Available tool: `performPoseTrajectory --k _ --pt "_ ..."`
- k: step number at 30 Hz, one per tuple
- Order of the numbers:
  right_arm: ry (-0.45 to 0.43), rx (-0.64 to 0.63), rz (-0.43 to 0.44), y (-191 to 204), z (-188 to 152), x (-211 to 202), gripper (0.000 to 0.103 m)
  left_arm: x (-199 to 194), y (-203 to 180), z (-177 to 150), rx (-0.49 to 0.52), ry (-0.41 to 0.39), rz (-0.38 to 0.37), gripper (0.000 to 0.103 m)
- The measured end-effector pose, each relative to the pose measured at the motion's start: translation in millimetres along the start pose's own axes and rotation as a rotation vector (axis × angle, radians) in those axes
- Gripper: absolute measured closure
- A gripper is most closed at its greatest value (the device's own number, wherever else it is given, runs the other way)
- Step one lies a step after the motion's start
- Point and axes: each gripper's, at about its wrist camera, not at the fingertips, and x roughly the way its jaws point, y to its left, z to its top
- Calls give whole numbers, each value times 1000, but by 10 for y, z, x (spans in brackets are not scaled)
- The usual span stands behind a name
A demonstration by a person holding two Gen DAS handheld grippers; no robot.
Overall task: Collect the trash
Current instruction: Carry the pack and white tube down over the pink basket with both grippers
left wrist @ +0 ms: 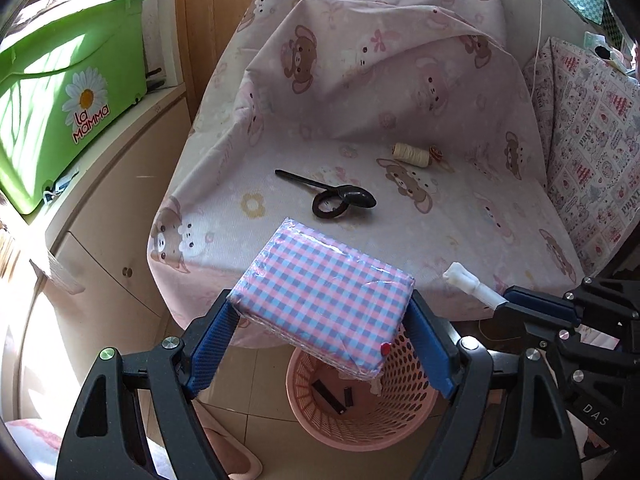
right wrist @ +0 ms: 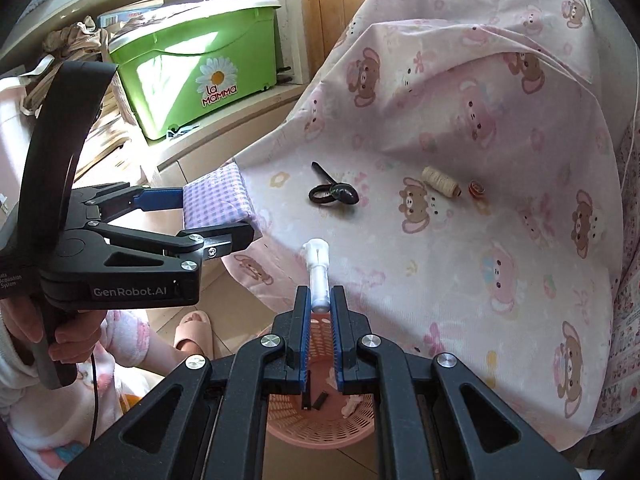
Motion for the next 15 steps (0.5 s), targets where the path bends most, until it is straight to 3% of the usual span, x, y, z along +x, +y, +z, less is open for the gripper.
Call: performPoseTrajectory --k 15 --pt "117 -42 -22 70 -132 349 92 287 113 -138 -85 185 -143 22"
